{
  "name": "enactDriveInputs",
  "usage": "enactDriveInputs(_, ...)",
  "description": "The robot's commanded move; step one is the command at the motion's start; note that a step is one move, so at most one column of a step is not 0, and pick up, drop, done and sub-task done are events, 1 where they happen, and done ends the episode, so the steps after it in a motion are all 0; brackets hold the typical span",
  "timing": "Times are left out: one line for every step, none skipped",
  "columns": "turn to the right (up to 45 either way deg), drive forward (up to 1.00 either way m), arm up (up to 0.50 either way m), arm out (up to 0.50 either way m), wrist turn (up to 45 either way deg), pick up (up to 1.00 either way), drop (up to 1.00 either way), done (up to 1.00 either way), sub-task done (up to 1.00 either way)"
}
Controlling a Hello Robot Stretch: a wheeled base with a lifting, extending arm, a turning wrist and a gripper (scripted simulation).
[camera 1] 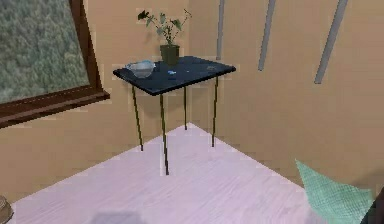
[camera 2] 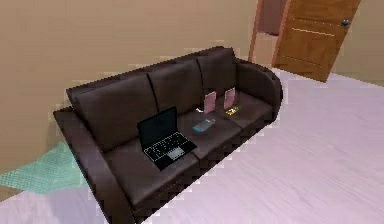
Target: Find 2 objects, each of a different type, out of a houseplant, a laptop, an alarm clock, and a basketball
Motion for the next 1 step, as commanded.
enactDriveInputs(0.0, 0.85, 0.00, 0.00, 0.0, 0.00, 0.00, 0.00, 0.00)
